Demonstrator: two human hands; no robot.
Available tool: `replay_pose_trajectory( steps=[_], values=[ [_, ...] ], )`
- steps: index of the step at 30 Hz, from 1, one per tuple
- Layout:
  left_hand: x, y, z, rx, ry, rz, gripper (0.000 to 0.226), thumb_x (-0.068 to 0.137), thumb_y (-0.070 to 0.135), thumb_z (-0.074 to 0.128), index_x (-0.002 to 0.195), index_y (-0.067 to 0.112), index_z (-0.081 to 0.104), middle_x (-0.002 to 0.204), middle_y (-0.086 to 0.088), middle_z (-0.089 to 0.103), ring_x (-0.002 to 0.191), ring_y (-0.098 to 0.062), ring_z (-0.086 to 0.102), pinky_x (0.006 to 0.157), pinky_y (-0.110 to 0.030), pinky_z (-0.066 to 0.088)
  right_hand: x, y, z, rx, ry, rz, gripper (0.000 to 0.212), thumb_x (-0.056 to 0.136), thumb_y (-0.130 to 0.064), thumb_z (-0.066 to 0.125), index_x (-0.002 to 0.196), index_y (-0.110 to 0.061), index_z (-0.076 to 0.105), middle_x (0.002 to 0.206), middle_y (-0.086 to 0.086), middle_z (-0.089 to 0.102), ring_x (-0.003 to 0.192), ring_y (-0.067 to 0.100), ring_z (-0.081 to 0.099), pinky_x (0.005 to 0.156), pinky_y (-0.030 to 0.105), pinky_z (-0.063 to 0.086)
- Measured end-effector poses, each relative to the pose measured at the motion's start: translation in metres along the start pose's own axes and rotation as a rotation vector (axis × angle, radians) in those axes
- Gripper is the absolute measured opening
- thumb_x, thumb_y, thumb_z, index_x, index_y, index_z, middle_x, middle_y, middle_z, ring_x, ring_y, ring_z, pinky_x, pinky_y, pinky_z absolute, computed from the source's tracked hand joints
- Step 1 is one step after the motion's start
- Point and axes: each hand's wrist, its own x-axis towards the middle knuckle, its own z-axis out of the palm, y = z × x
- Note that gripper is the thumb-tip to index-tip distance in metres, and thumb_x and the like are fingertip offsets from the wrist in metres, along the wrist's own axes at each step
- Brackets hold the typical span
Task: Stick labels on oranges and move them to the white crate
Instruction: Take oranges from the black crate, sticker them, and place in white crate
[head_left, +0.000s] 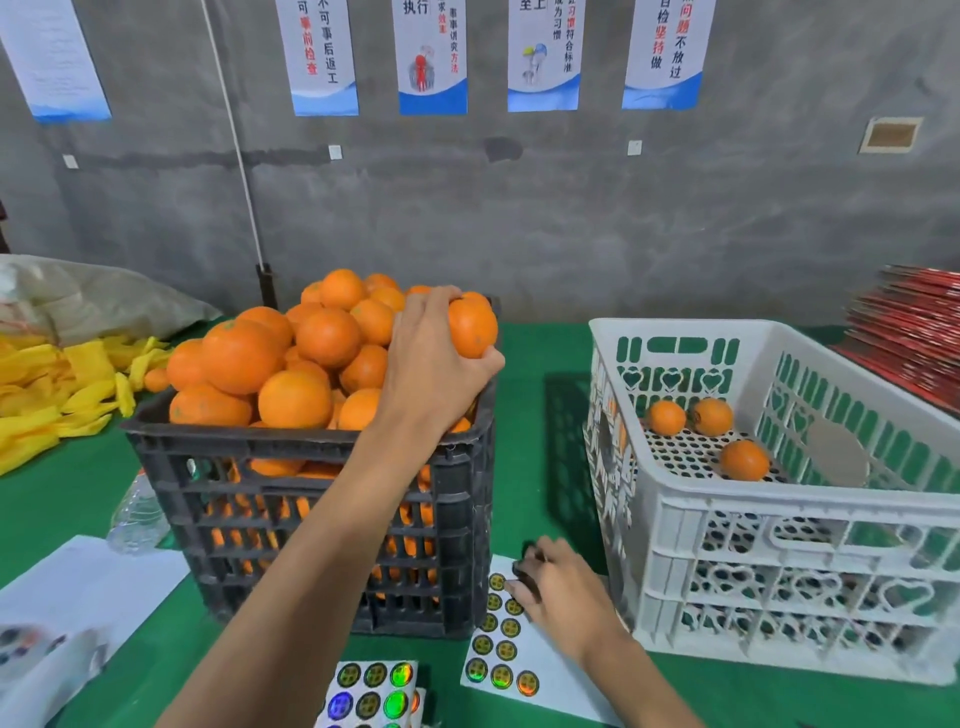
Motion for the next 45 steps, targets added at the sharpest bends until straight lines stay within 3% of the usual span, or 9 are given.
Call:
replay_pose_trajectory(
  steps=[4, 9, 14, 20, 26, 29, 36, 41, 45],
  values=[
    [-0.001, 0.000, 0.000, -0.023, 0.013, -0.002, 0.067, 0.078, 0.027, 0.080, 0.137, 0.011, 0.053, 0.132, -0.011, 0.053, 0.121, -0.030, 0.050, 0.101, -0.041, 0.043, 0.004, 0.010, 0.011, 0.185, 0.029, 0.050, 0.046, 0.100, -0.054, 0.051, 0.130, -0.023, 0.066, 0.116, -0.013, 0.050, 0.109, 0.006, 0.046, 0.101, 0.025, 0.042],
    [-0.004, 0.000, -0.001, -0.047, 0.041, -0.001, 0.065, 0.078, 0.026, 0.080, 0.135, 0.011, 0.053, 0.131, -0.010, 0.053, 0.121, -0.028, 0.051, 0.102, -0.041, 0.043, 0.011, 0.008, 0.014, 0.654, 0.100, 0.257, 0.006, 0.089, -0.027, 0.077, 0.085, -0.024, 0.077, 0.096, -0.009, 0.060, 0.083, 0.011, 0.060, 0.077, 0.029, 0.055],
    [-0.004, 0.000, -0.002, -0.058, 0.040, -0.013, 0.065, 0.078, 0.026, 0.081, 0.135, 0.012, 0.052, 0.131, -0.009, 0.052, 0.121, -0.028, 0.051, 0.101, -0.042, 0.044, 0.023, 0.010, 0.006, 0.789, 0.029, 0.374, 0.031, 0.086, -0.002, 0.070, 0.063, -0.022, 0.076, 0.083, -0.007, 0.074, 0.084, 0.005, 0.070, 0.084, 0.021, 0.056],
    [-0.006, 0.000, -0.002, -0.069, 0.044, -0.007, 0.067, 0.078, 0.028, 0.082, 0.136, 0.013, 0.051, 0.130, -0.007, 0.052, 0.121, -0.027, 0.051, 0.101, -0.043, 0.045, 0.031, 0.004, -0.011, 0.722, 0.006, 0.513, 0.018, 0.092, -0.012, 0.063, 0.081, -0.003, 0.075, 0.080, 0.002, 0.074, 0.082, 0.013, 0.069, 0.079, 0.028, 0.053],
    [-0.006, 0.001, 0.000, -0.060, 0.097, 0.044, 0.068, 0.077, 0.030, 0.084, 0.135, 0.012, 0.053, 0.128, -0.007, 0.054, 0.119, -0.026, 0.053, 0.098, -0.038, 0.046, 0.042, -0.049, -0.111, 0.959, 0.820, 0.309, 0.013, 0.100, -0.020, 0.059, 0.090, -0.025, 0.064, 0.092, -0.005, 0.068, 0.077, 0.000, 0.061, 0.066, 0.019, 0.043],
    [-0.007, 0.006, -0.001, -0.042, 0.113, 0.126, 0.066, 0.076, 0.028, 0.084, 0.132, 0.010, 0.055, 0.126, -0.007, 0.056, 0.117, -0.026, 0.053, 0.098, -0.037, 0.046, 0.052, -0.070, -0.175, 0.953, 1.020, 0.197, 0.011, 0.100, -0.027, 0.060, 0.091, -0.026, 0.066, 0.095, -0.005, 0.068, 0.080, 0.005, 0.060, 0.073, 0.026, 0.049],
    [0.000, 0.014, -0.004, 0.008, 0.168, 0.244, 0.059, 0.079, 0.021, 0.081, 0.131, 0.008, 0.056, 0.127, -0.009, 0.054, 0.115, -0.028, 0.053, 0.097, -0.038, 0.045, 0.048, -0.100, -0.230, 0.957, 0.839, -0.010, 0.040, 0.106, -0.048, 0.044, 0.106, -0.019, 0.072, 0.104, -0.004, 0.070, 0.097, 0.012, 0.066, 0.092, 0.043, 0.052],
    [0.004, 0.019, -0.004, -0.157, -0.029, 0.317, 0.068, 0.080, 0.003, 0.070, 0.144, 0.007, 0.047, 0.137, -0.011, 0.052, 0.128, -0.027, 0.051, 0.110, -0.043, 0.042, 0.047, -0.092, -0.245, 0.622, 0.658, 0.121, 0.076, 0.088, -0.047, 0.073, 0.149, -0.018, 0.039, 0.139, 0.010, 0.057, 0.124, 0.031, 0.057, 0.102, 0.047, 0.047],
    [0.023, -0.012, -0.025, 0.482, -0.103, 0.078, 0.075, 0.081, 0.034, 0.077, 0.144, 0.015, 0.042, 0.146, -0.014, 0.044, 0.136, -0.037, 0.038, 0.115, -0.050, 0.031, 0.043, -0.044, -0.254, 0.117, 0.707, 0.249, 0.069, 0.094, -0.017, 0.068, 0.151, -0.012, 0.030, 0.153, 0.013, 0.035, 0.115, 0.048, 0.057, 0.086, 0.047, 0.043]
  ],
)
